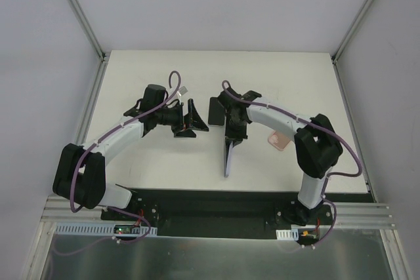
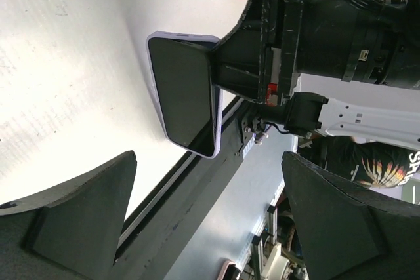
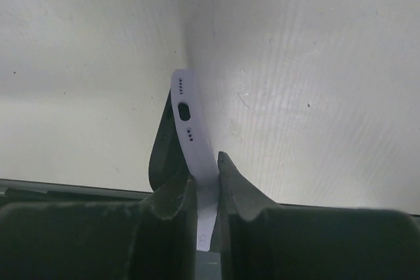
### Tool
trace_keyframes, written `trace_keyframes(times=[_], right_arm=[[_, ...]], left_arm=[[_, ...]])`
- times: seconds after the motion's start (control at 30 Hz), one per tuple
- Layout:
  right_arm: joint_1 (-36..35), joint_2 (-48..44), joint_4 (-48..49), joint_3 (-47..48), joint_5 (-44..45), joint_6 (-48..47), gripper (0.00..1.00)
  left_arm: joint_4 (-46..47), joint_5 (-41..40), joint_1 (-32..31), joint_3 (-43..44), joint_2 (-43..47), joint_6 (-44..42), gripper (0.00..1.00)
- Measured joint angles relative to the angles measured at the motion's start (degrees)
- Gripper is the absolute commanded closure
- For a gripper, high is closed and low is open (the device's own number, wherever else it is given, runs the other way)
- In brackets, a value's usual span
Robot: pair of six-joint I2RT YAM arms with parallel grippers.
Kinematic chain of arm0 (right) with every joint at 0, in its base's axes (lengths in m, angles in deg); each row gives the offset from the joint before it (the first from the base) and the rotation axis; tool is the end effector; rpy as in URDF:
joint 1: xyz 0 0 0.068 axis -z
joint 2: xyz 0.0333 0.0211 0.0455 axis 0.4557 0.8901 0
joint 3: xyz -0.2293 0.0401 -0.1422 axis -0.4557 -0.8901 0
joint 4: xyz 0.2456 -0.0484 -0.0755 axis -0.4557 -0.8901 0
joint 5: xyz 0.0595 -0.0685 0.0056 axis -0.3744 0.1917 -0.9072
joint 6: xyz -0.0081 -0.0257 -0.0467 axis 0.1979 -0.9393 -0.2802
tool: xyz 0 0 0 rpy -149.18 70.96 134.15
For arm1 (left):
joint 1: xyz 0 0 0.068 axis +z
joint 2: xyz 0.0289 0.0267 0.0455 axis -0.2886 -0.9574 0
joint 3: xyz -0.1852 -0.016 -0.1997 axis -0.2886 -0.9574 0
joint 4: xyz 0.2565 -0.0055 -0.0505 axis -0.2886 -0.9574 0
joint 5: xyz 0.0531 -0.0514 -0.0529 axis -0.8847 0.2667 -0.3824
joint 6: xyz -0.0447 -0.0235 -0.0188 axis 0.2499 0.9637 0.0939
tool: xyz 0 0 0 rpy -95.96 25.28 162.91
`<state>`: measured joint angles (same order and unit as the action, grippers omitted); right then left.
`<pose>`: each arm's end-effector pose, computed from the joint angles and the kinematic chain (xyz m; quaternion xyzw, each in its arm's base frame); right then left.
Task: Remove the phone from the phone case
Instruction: Remove the phone case from the phone.
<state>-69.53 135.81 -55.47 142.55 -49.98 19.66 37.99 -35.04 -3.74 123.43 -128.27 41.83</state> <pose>0.2643 0.2432 0.2186 -0.1202 0.9823 0.0951 0.1072 0.2645 -0.1277 0.2467 0.0621 0.8251 -0.5299 0.1859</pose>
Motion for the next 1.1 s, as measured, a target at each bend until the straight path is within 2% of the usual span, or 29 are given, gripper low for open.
trace_keyframes(times=[0.2,0.4,0.57,1.1], right_arm=[[-1.38,5.97,0.85,2.73,-0.92,1.29,0.98],[-1.38,3.89,3.96,-0.83,-1.05,1.95,0.91],[-1.57,2.89,5.14,-3.15,-0.07,1.97,0.89],[-6.16,6.45,4.63,0.35,3.69,1.99,0.86]], left_arm=[[-1.38,-1.42,0.0,-0.04,-0.5,0.37,0.1],[-2.38,-1.75,0.0,-0.04,-0.48,0.37,0.1],[-2.43,-1.97,-0.15,-0.04,-0.48,0.46,0.12],[-2.43,-3.39,-1.66,-1.11,-2.58,1.14,0.19]])
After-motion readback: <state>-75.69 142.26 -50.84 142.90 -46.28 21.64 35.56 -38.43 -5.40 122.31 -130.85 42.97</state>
